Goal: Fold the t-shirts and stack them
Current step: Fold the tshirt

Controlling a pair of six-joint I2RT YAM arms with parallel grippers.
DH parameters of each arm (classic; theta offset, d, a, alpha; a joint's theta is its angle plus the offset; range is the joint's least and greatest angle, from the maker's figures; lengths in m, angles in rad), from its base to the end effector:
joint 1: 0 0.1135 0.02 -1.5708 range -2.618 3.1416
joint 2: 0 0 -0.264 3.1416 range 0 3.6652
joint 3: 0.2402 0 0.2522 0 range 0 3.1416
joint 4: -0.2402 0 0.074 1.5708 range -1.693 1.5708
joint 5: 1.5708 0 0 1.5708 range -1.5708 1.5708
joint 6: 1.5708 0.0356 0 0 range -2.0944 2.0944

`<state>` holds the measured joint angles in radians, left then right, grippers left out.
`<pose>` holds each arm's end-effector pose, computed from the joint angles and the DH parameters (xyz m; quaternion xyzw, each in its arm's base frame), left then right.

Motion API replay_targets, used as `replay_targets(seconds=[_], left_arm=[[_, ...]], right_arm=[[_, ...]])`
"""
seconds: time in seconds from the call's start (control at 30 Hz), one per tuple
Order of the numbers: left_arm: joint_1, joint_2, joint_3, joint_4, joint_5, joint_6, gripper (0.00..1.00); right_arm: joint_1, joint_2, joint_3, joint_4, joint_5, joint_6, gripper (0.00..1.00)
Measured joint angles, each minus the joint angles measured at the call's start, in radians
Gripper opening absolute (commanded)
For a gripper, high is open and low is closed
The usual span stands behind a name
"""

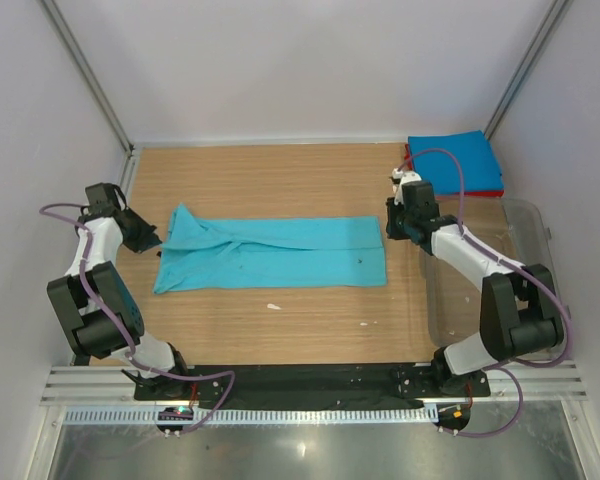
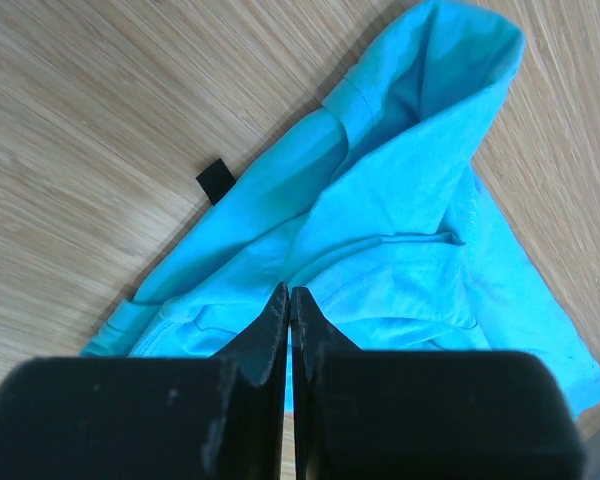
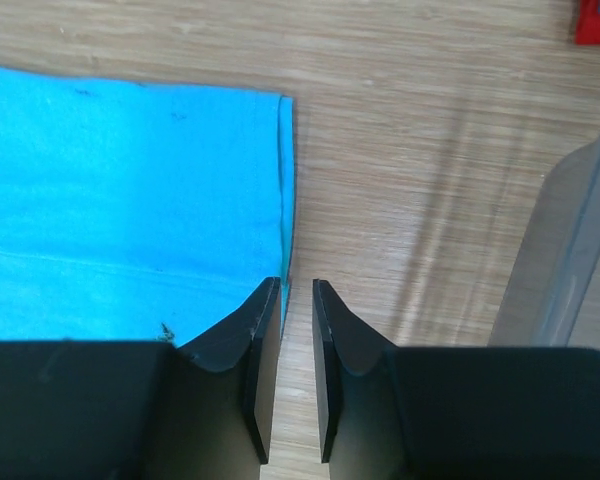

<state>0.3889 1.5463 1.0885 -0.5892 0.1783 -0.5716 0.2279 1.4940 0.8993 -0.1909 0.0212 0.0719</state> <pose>0.2932 0.1133 0.2286 -0.4240 0.8639 -0.1092 0.2490 0.3058 0.0701 0.2117 -0.0679 0.9214 0.0474 0.3797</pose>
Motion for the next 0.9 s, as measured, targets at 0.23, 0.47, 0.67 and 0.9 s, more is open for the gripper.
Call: replay_targets(seconds=[0.23,0.47,0.67,0.9], left_arm=[[0.0,0.0,-0.008,-0.001,0.009,0.0,0.0],[0.0,-0.024,-0.021,-0.034,-0.048,-0.006,0.03],[0.0,-0.163,-0.112,-0.041,-0.084,-0.052,0.0],[0.0,-0.275,-0.21,-0.048,-0.08,-0.098,0.0]], right_arm=[[0.024,0.013,0.048,-0.019,0.024,0.138,0.23],[0.073,0.142,0.138,-0.063,0.026,0.251,0.24],[0.197,0.237,0.309,-0.123,0.063,0.303,0.23],[0.317,0.326,0.486,-0.142,0.102,0.327,0.22]])
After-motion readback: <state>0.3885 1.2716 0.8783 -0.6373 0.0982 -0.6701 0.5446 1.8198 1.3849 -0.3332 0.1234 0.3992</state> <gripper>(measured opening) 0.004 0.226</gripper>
